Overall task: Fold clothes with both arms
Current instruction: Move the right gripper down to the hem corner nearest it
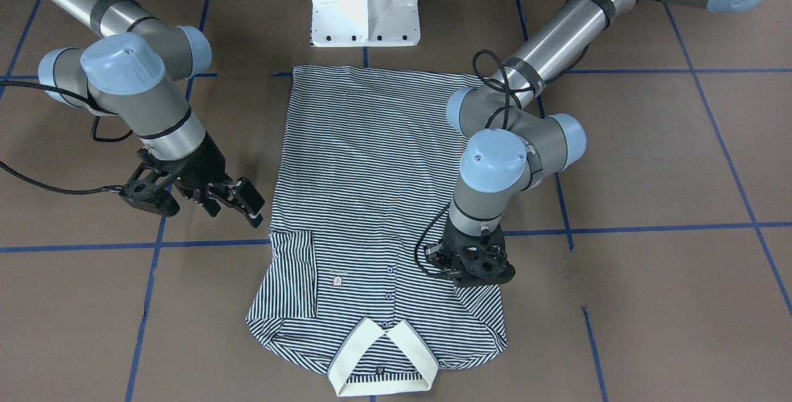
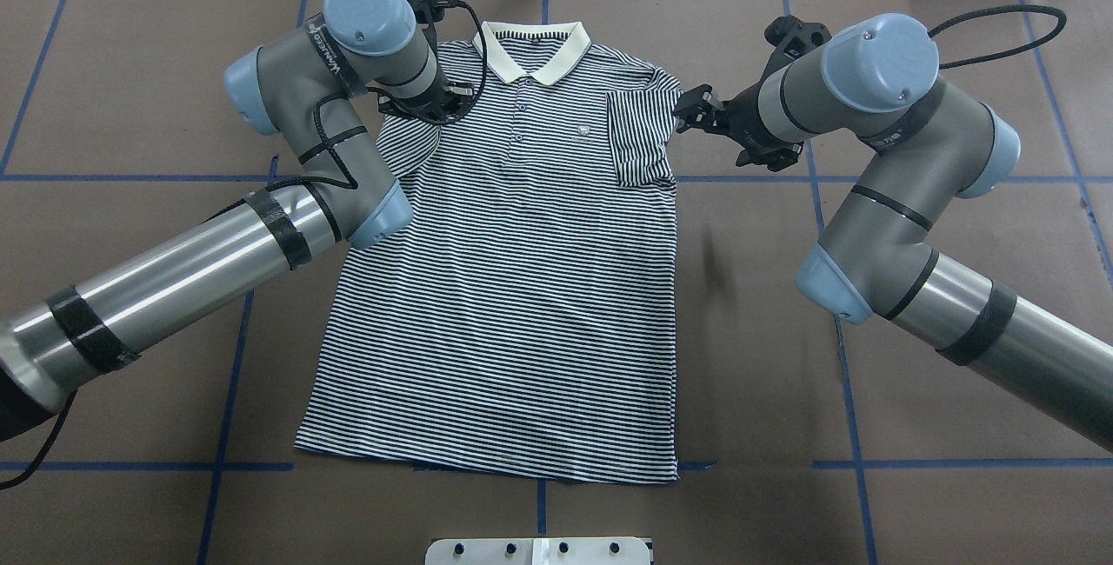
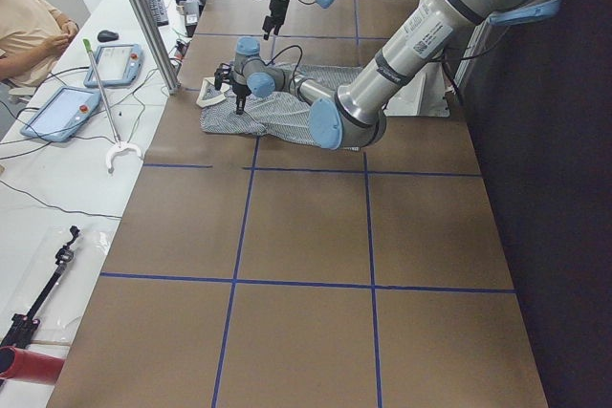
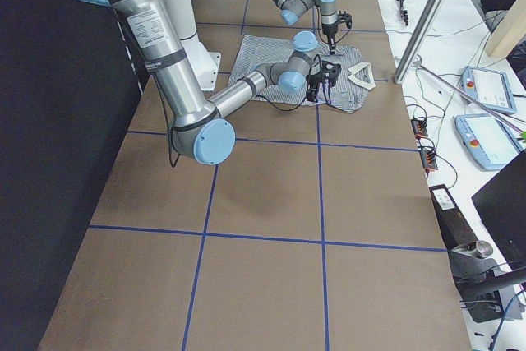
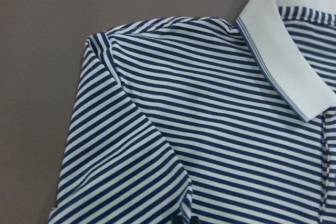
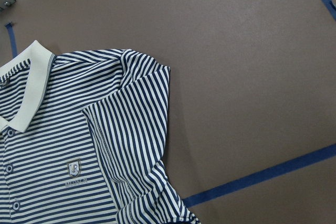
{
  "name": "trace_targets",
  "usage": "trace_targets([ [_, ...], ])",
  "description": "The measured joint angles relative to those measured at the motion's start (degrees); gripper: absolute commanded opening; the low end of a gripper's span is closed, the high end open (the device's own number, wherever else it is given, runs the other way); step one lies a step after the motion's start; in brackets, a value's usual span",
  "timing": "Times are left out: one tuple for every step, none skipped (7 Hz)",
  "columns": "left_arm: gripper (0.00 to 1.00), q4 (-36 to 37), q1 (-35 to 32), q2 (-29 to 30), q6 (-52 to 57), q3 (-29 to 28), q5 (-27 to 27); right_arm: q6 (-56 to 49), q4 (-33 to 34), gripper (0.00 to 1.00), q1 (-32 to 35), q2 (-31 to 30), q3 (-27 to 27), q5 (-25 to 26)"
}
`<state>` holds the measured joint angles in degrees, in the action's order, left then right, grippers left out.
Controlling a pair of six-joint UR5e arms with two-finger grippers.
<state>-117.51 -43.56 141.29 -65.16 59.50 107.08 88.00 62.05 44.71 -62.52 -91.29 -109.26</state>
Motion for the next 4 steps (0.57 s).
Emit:
trace_targets([
  [0.73,0.12,-0.02,-1.16,-0.16,2.49,0.08,0.11,0.00,1.00,-0.11,-0.05,-0.47,-0.04],
  [0.73,0.37,-0.02,-4.04,-0.26,7.69,0.30,1.29,0.40,1.00,-0.70,-0.15,-1.56,-0.05],
  [0.73,0.62,0.05,-8.23,-0.34,14.90,0.68,4.86,3.51,1.00,-2.83,-0.28,-4.91,0.17],
  [0.74,0.76,0.10,-12.46,-0.82,21.56,1.73,8.78,10.51,1.00,-7.48,-0.79,-11.21,2.83],
])
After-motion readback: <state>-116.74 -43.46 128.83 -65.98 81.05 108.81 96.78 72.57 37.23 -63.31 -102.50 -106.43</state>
